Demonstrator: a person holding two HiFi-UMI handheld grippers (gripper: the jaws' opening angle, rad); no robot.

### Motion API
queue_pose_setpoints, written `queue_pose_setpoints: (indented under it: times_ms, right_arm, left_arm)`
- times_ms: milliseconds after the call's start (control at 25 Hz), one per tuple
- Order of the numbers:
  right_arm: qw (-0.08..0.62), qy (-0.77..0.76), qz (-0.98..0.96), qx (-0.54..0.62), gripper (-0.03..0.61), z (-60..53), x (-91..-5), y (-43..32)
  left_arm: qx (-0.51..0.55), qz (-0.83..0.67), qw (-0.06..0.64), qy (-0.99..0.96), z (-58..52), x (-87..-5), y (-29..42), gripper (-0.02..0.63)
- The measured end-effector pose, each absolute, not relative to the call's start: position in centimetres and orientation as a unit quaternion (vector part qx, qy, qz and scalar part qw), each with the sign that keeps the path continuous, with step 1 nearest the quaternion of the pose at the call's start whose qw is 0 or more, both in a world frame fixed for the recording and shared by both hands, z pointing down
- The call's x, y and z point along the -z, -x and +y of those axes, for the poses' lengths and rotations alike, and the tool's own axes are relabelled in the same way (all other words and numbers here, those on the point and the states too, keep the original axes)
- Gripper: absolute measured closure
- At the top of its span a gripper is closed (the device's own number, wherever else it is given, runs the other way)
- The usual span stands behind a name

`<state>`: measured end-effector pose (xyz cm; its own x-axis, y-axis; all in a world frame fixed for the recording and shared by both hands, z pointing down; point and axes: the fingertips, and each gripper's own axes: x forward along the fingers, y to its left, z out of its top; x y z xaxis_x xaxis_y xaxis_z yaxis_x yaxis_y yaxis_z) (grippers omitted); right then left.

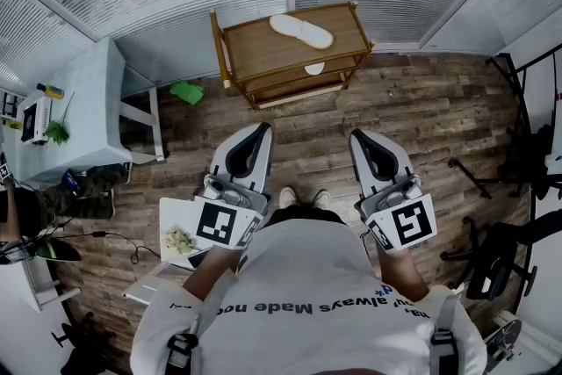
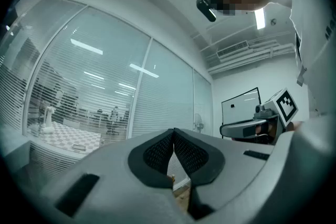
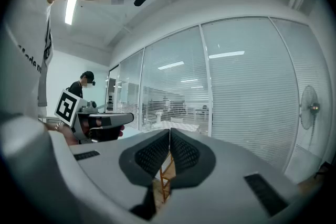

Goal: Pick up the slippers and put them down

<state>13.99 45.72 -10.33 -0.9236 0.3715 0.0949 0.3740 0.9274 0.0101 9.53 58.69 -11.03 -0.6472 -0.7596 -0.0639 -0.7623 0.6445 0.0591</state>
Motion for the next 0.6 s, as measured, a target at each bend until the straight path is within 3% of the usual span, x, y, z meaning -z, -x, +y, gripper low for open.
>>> queue_pose_setpoints:
  times_ms: [600]
  right_arm:
    - [0.037, 0.194, -0.980, 0.021, 0.561, 50.3, 10.2, -12.6]
  left_arm:
    - [-0.046, 0.905, 0.011, 0.422, 62.9, 10.1, -8.7, 0.603]
